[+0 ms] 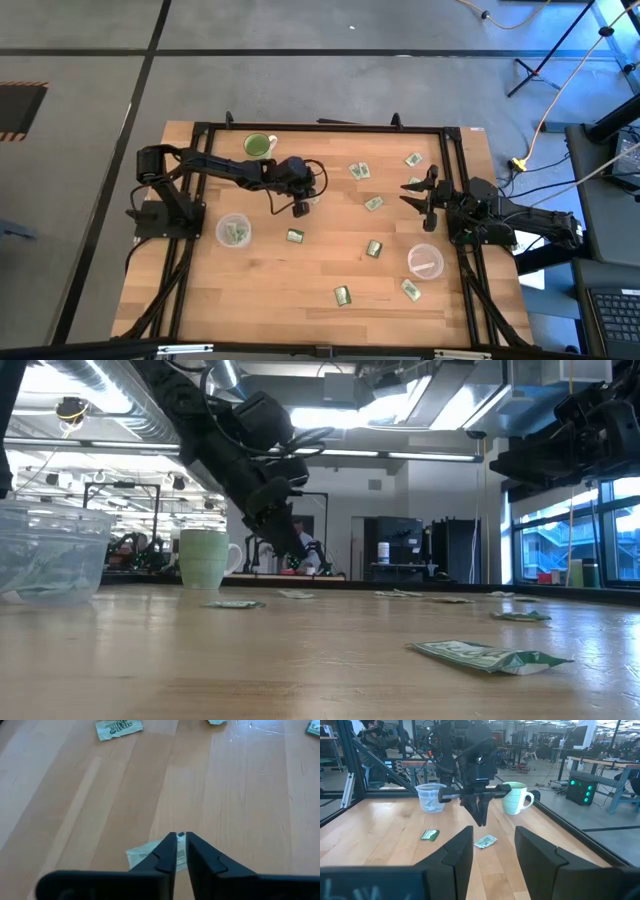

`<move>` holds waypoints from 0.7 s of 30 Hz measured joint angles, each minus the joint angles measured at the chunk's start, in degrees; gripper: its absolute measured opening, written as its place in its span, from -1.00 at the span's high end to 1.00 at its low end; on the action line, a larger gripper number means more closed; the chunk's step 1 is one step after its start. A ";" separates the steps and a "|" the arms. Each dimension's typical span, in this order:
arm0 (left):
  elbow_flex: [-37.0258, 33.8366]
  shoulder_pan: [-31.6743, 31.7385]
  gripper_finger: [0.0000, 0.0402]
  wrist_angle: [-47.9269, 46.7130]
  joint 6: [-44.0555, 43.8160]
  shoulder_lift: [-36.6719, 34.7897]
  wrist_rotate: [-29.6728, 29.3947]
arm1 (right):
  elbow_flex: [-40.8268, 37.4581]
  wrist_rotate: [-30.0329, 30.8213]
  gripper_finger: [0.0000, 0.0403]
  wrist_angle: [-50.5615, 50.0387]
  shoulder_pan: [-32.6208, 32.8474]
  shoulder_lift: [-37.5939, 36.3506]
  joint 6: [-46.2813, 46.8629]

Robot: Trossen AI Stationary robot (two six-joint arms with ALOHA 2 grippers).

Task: Pick and place items into bin
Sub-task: Put the stevia packet into the left transparent bin

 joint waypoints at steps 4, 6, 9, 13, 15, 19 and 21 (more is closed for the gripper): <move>0.00 0.02 0.66 0.34 -0.06 0.00 -0.26 | -0.01 -0.02 0.26 0.00 0.01 0.00 0.02; 0.01 0.00 0.61 0.76 -0.40 0.40 -0.60 | 0.00 0.01 0.26 0.00 0.02 0.00 0.02; 0.07 0.14 0.55 0.68 -1.58 1.39 -1.37 | -0.01 0.01 0.26 0.00 0.00 0.00 0.07; 0.07 0.15 0.53 0.63 -2.14 2.82 -1.44 | -0.01 -0.01 0.26 -0.01 0.02 0.01 0.13; 0.07 0.13 0.53 0.66 -2.14 2.91 -1.44 | -0.02 -0.02 0.26 0.00 0.00 0.01 0.11; 0.09 0.13 0.56 0.54 -2.54 4.02 -1.65 | 0.00 0.00 0.26 0.00 0.01 0.00 0.06; 0.09 0.13 0.56 0.97 -2.72 4.93 -2.41 | -0.02 -0.01 0.26 0.00 0.00 0.01 0.04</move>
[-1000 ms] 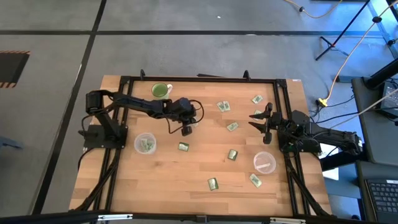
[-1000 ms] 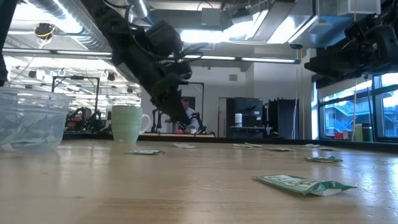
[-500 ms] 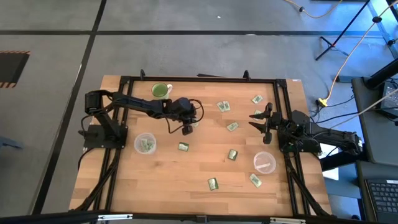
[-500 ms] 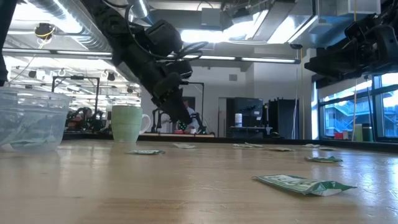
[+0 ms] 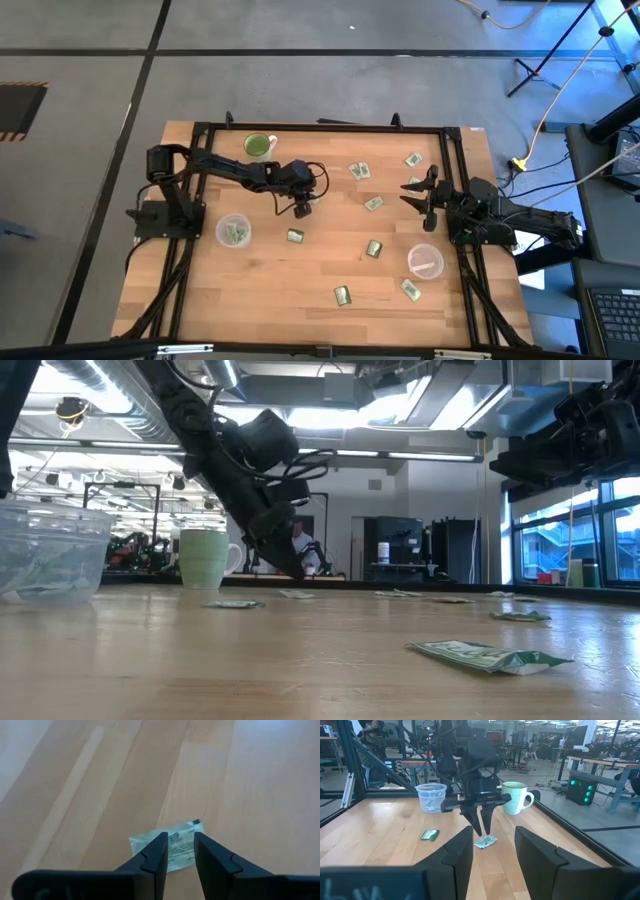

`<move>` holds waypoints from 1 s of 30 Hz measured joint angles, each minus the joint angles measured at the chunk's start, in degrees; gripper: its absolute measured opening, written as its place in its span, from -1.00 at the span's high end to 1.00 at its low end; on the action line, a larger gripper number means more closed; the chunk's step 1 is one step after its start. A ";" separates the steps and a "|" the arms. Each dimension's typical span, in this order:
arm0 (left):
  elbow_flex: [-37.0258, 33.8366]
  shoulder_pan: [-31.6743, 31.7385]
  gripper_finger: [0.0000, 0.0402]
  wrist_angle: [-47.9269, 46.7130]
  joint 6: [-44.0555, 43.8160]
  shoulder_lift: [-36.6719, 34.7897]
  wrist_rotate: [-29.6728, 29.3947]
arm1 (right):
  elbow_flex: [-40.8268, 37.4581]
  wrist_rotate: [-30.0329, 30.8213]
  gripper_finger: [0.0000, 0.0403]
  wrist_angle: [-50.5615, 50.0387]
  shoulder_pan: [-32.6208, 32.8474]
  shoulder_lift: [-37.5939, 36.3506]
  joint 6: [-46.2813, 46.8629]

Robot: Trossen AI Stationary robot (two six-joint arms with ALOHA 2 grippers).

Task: Pick and place items into bin
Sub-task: Put the stevia packet into the left transparent bin

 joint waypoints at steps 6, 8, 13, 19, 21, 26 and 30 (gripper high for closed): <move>0.00 0.00 0.55 -0.53 -0.02 2.47 -0.48 | 0.01 0.01 0.26 0.00 0.02 0.00 0.03; 0.06 0.00 0.56 0.14 0.05 3.10 -0.50 | 0.00 0.00 0.26 -0.01 0.00 -0.01 -0.02; 0.28 0.00 0.62 0.89 0.42 4.39 -0.47 | 0.00 0.00 0.26 0.00 0.00 -0.01 0.02; 0.23 -0.02 0.76 0.61 0.55 4.64 -0.43 | 0.00 -0.01 0.26 0.00 0.00 0.00 -0.02; 0.22 -0.02 0.82 0.46 0.60 4.66 -0.45 | 0.00 -0.01 0.26 -0.01 0.01 -0.01 -0.02; 0.17 -0.02 0.95 0.28 0.60 4.71 -0.50 | 0.00 -0.01 0.26 0.00 0.02 -0.01 -0.02; 0.17 -0.02 0.99 0.29 0.63 4.73 -0.50 | 0.02 -0.01 0.26 -0.01 0.01 -0.01 0.02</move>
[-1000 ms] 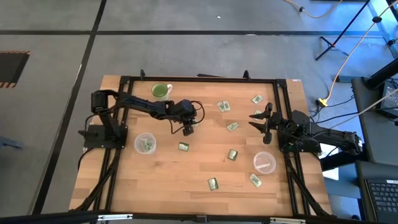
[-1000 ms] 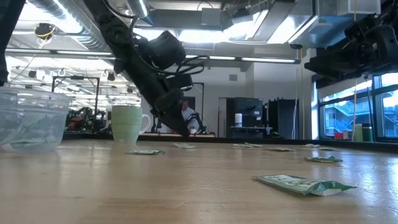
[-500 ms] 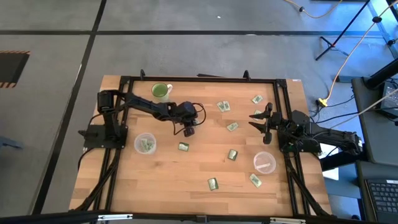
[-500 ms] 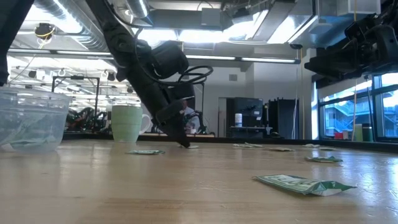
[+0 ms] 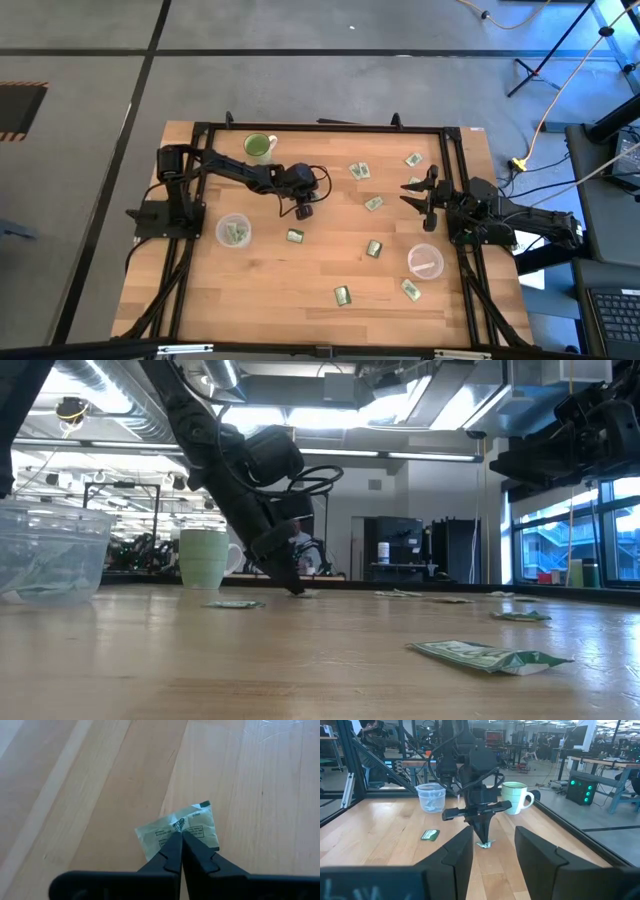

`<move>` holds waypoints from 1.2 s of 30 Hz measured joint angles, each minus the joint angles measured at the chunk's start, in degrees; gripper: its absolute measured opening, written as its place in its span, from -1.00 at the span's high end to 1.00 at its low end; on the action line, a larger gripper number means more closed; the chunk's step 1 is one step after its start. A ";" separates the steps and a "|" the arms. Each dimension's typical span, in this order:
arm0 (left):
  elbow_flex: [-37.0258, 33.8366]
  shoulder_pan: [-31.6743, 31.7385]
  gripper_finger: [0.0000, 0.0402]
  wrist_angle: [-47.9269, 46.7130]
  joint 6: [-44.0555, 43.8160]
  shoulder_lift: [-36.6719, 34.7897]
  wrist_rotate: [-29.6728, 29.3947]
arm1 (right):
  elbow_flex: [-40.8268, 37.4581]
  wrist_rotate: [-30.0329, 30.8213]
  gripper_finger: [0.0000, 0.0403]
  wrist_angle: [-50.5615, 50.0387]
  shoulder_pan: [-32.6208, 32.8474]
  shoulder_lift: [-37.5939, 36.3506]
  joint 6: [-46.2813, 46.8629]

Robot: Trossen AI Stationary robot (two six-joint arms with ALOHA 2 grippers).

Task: Pick and place items into bin
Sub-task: Put the stevia packet into the left transparent bin

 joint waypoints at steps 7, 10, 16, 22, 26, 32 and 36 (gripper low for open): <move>2.08 -0.24 0.99 -4.67 0.04 -3.00 0.63 | -0.02 0.02 0.26 0.01 -0.01 0.00 0.00; 4.62 -0.28 0.99 -8.28 0.02 -6.30 0.66 | -0.02 0.02 0.26 0.02 0.00 0.00 -0.02; 8.19 -1.56 0.99 -16.64 -0.01 -12.02 0.68 | -0.02 0.02 0.26 0.01 -0.01 0.00 0.02; 8.46 -3.81 0.99 -22.32 -2.08 -20.48 0.55 | -0.01 0.02 0.26 -0.01 -0.01 0.00 0.09; 8.52 -5.92 0.99 -27.74 -4.54 -26.51 -0.02 | 0.00 0.02 0.26 0.01 -0.01 0.00 0.11; 8.52 -9.97 0.99 -36.93 -9.48 -33.42 -2.43 | 0.00 0.01 0.26 0.01 -0.01 0.00 0.13; 8.52 -13.23 0.99 -42.07 -13.98 -35.21 -2.93 | -0.02 0.02 0.26 0.01 -0.01 0.01 0.20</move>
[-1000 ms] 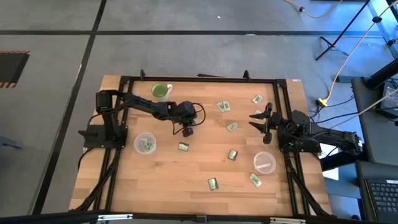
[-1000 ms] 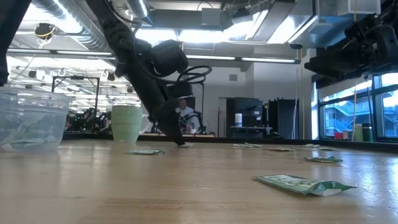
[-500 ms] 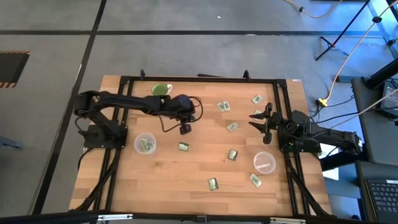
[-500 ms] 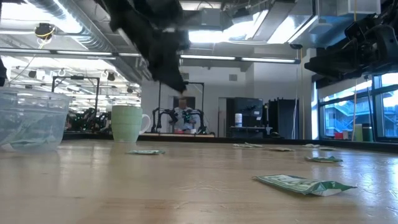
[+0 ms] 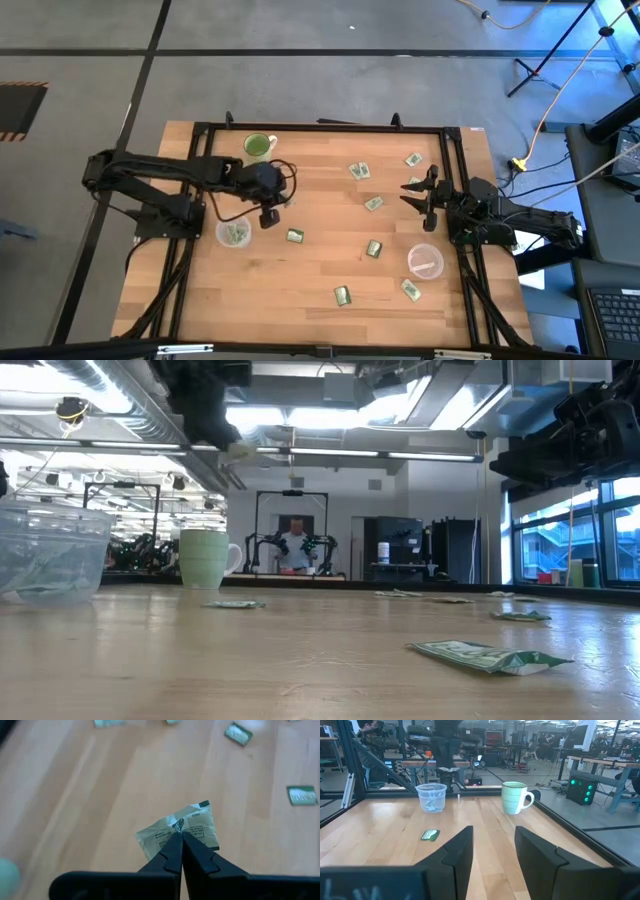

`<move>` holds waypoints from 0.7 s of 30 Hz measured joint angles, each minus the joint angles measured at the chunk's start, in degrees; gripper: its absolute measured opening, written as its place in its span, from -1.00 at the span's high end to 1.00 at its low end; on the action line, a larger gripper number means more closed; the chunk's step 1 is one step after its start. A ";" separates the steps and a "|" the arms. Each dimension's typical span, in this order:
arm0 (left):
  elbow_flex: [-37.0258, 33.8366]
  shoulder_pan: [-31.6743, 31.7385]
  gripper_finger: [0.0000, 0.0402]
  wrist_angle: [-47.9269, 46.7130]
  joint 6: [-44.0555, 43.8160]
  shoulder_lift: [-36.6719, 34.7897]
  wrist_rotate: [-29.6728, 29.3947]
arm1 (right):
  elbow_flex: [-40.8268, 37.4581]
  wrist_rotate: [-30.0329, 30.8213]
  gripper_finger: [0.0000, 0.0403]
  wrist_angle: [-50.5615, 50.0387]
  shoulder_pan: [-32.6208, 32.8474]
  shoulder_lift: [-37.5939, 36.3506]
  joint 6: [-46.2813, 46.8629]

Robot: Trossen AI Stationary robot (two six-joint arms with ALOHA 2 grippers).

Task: Pick and place items into bin
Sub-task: Put the stevia packet into the left transparent bin

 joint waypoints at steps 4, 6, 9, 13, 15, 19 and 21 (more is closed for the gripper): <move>0.00 -3.74 0.99 -4.24 -4.21 -0.22 0.01 | 0.00 -0.02 0.26 0.00 0.00 0.02 0.04; 0.00 -5.76 0.99 -6.00 -6.54 -0.22 0.04 | 0.01 0.01 0.26 0.00 0.00 0.00 0.04; 0.00 -8.61 0.99 -9.99 -11.17 -0.24 0.07 | 0.02 0.00 0.26 0.00 0.02 0.02 0.04; -0.16 -12.98 0.99 -16.66 -20.25 -0.26 -0.56 | 0.02 0.00 0.26 0.00 0.00 0.00 0.03; -1.09 -15.50 0.99 -17.37 -24.27 -0.28 -0.89 | 0.01 -0.01 0.26 0.00 0.00 0.00 0.00; -3.25 -21.06 0.99 -17.63 -31.52 -1.52 -1.91 | 0.02 0.01 0.26 0.00 0.02 0.00 -0.01; -4.13 -23.86 0.99 -19.13 -36.07 -2.39 -4.36 | 0.02 -0.01 0.26 0.00 0.02 0.01 -0.02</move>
